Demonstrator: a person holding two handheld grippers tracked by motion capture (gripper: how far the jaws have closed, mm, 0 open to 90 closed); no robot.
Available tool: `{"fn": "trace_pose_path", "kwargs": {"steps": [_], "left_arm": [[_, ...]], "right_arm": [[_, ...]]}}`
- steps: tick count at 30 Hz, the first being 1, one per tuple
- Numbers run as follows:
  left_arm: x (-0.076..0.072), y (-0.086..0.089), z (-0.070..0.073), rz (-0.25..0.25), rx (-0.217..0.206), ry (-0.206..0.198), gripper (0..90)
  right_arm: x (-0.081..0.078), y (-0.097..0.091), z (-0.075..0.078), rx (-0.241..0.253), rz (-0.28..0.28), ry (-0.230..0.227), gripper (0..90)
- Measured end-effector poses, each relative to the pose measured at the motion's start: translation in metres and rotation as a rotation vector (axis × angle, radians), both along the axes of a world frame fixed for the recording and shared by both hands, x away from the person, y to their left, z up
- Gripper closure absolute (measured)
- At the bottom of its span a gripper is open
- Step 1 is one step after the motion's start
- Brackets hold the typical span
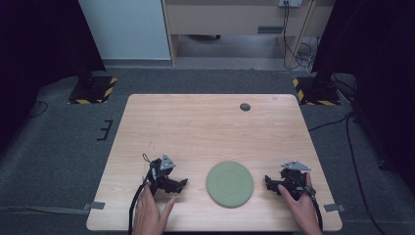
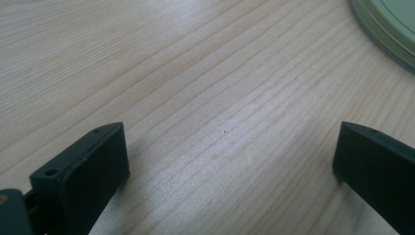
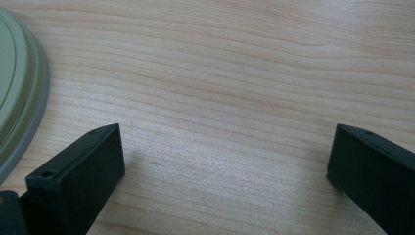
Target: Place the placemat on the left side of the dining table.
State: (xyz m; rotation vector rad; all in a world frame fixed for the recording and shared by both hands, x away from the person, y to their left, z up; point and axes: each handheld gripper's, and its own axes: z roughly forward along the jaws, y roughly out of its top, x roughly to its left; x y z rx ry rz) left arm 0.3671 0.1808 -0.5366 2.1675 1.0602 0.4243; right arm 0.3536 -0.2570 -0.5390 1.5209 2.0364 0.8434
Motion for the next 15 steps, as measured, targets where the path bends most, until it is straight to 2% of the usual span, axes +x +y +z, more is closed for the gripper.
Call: {"fn": "trace_pose_path", "kwargs": {"steps": [1, 3, 15], "left_arm": [[0.0, 0.0, 0.0, 0.0, 0.0, 0.0, 0.0], [-0.0018, -0.0042, -0.0002, 0.045, -0.002, -0.002, 0.0], [-0.0029, -0.0055, -0.0001, 0.059, -0.001, -0.001, 0.0]], "right_arm": [[0.0, 0.0, 0.0, 0.0, 0.0, 0.0, 0.7], [0.0, 0.0, 0.0, 0.0, 0.0, 0.0, 0.7], [-0.0001, -0.0002, 0.0, 0.005, 0.005, 0.002, 0.6]]}}
